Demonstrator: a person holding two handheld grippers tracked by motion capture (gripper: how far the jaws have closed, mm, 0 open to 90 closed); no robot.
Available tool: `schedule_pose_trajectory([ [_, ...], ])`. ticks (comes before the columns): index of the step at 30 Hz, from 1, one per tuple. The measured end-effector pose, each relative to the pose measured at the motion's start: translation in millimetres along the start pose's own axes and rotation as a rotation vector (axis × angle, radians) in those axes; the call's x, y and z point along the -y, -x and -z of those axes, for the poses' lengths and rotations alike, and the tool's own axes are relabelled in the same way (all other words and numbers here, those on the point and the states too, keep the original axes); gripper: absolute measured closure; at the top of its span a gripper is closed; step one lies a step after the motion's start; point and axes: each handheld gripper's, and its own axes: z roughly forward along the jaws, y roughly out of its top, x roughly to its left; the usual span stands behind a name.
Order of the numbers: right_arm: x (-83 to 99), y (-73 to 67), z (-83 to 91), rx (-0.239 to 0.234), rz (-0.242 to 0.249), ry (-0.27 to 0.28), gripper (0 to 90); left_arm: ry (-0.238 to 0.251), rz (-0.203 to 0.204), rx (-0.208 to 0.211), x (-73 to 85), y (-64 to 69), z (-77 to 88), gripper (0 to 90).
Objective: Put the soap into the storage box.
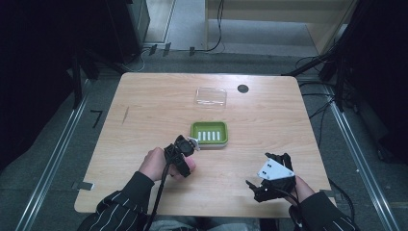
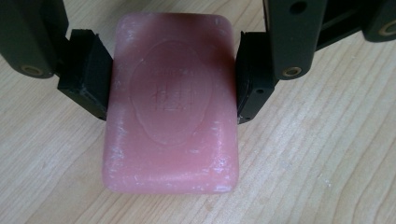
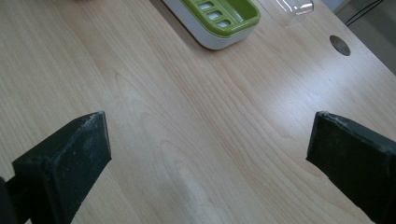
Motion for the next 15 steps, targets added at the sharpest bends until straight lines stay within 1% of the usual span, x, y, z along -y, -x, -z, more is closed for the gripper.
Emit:
schedule_pose_trajectory([
  [5,0.0,-0.4,-0.4,0.000,0.000,-0.003,0.0,0.007,-0.023,0.003,-2.7,-2.5,6.0,38.6],
  [7,0.0,-0.3,-0.5,0.002,0.003,-0.003,0.0,0.005,-0.047,0.000,-4.1,-2.7,8.9,38.5],
  [8,0.0,-0.4,-0.6,0.001,0.003,-0.003,0.0,0.002,-0.070,0.004,-5.0,-2.5,11.4,38.6],
  [9,-0.1,-0.8,-0.6,-0.001,0.001,-0.006,0.0,0.002,-0.070,0.004,-5.0,-2.5,11.4,38.5],
  [11,-0.1,-0.8,-0.8,-0.003,0.004,-0.007,0.0,0.001,-0.088,0.013,-5.7,-1.6,12.8,38.6],
  [15,-0.4,-0.8,-1.5,-0.004,0.014,-0.008,0.0,-0.007,-0.116,0.015,-7.9,-1.4,14.3,38.6],
])
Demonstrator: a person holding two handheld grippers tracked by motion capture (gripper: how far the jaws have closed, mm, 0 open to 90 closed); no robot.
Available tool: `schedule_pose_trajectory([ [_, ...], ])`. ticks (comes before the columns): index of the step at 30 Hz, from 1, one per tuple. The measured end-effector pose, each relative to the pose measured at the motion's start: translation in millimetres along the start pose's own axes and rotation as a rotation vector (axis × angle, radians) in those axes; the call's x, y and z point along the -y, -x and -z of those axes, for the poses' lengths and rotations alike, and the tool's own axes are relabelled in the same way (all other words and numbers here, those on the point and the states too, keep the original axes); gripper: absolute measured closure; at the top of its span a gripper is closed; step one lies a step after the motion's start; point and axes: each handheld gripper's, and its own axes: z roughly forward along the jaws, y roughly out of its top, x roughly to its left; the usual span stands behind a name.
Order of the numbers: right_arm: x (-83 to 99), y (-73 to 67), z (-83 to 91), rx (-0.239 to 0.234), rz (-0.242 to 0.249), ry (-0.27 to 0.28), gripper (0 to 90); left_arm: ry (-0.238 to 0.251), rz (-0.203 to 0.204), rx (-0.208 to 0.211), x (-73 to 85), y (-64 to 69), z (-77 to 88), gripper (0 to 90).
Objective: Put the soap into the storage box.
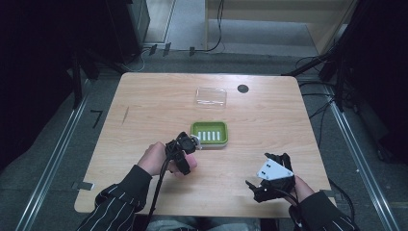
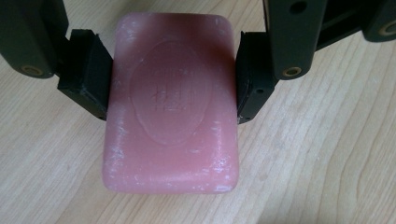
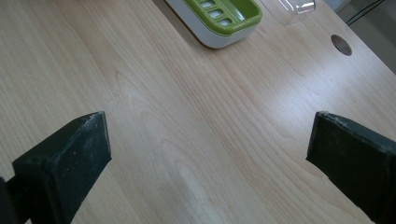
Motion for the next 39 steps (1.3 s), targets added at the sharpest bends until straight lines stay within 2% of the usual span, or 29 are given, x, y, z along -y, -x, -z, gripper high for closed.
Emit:
schedule_pose_trajectory([
  [8,0.3,-0.3,-0.1,0.003,-0.002,-0.002,0.0,0.001,-0.043,0.008,-5.1,-0.1,4.0,38.6],
  [16,0.3,0.2,-0.2,0.008,-0.001,0.001,0.0,-0.001,-0.070,0.010,-8.7,-3.1,7.6,38.6],
  [25,0.3,0.0,-0.1,0.005,-0.005,0.001,0.0,-0.019,-0.106,0.023,-15.0,-7.0,11.6,38.6],
  [39,1.7,0.2,0.8,0.009,-0.011,-0.005,0.0,-0.006,-0.139,0.024,-25.0,-12.7,20.3,38.6],
])
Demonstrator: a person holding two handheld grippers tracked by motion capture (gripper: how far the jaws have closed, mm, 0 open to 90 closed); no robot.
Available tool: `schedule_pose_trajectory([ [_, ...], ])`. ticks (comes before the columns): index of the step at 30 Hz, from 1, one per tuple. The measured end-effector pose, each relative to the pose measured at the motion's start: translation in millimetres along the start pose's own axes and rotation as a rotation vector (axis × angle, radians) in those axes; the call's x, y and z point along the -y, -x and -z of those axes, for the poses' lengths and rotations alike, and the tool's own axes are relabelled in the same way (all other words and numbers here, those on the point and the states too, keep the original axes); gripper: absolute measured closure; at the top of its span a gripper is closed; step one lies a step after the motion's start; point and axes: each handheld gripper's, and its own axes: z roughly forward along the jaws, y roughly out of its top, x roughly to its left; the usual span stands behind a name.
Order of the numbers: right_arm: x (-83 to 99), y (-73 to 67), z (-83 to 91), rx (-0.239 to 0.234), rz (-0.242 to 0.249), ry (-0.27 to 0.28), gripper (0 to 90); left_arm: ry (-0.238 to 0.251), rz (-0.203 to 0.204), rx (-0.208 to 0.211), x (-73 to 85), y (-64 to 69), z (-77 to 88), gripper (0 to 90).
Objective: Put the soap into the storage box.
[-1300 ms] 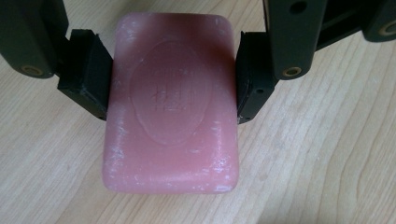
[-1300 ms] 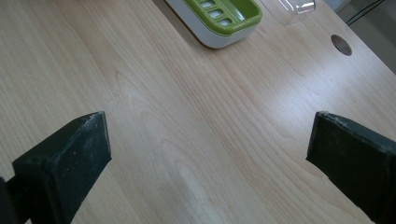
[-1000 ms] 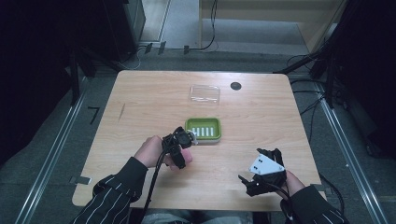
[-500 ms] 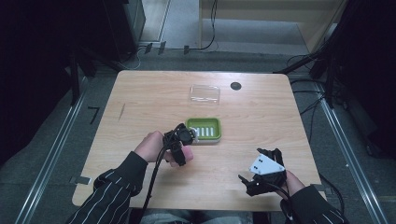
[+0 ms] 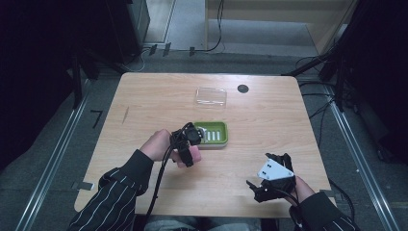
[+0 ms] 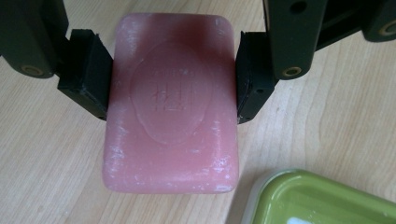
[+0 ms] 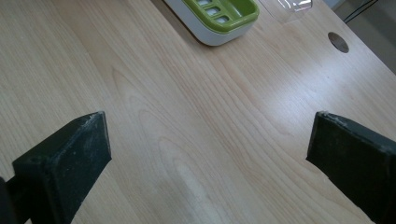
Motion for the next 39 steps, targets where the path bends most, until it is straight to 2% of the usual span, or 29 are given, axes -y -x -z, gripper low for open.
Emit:
schedule_pose_trajectory([
  [11,0.9,0.1,0.6,0.002,-0.007,-0.005,0.0,0.002,-0.035,0.004,-7.1,-5.7,5.0,38.6],
  [15,1.4,0.2,0.9,0.005,-0.005,-0.005,0.0,0.019,-0.039,-0.001,-9.6,-8.0,7.6,38.6],
  [18,2.2,0.0,1.4,0.007,-0.010,-0.007,0.0,0.009,-0.047,-0.001,-11.4,-9.7,10.2,38.6],
  [28,4.6,0.2,3.9,0.015,-0.019,-0.011,0.0,0.020,-0.061,-0.007,-16.9,-15.5,13.6,38.6],
  [39,4.9,0.1,4.1,0.017,-0.018,-0.013,0.0,0.003,-0.077,-0.015,-21.3,-19.0,16.1,38.6],
])
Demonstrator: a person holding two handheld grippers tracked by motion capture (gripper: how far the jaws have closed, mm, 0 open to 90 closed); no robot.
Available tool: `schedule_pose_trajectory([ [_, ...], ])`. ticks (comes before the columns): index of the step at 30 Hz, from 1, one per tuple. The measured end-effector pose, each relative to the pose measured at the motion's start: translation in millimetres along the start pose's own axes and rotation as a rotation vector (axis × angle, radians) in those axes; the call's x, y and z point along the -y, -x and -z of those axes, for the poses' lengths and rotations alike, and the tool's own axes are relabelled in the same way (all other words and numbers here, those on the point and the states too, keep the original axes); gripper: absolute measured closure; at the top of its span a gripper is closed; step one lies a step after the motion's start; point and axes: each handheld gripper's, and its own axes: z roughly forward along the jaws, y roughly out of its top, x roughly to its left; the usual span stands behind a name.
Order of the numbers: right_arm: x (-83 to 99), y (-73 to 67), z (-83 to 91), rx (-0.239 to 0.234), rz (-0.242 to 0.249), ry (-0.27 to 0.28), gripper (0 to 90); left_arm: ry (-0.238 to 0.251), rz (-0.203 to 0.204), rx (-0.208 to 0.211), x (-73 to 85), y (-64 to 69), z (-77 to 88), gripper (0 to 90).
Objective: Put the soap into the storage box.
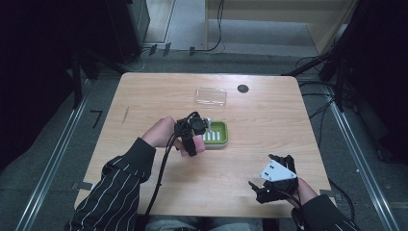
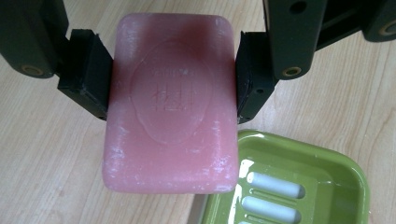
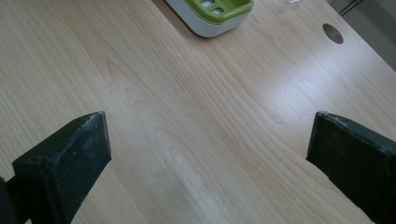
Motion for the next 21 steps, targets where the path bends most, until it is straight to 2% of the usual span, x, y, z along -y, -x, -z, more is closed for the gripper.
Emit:
schedule_pose_trajectory([
  [13,3.8,0.4,2.7,0.009,-0.012,-0.010,0.0,0.019,-0.043,-0.005,-7.9,-5.8,7.0,38.6],
  [16,4.9,0.6,3.7,0.012,-0.012,-0.013,0.0,0.023,-0.039,-0.009,-9.3,-7.5,8.1,38.7],
  [21,6.2,0.6,4.3,0.012,-0.017,-0.016,0.0,0.019,-0.055,-0.009,-14.0,-9.8,7.6,38.6],
])
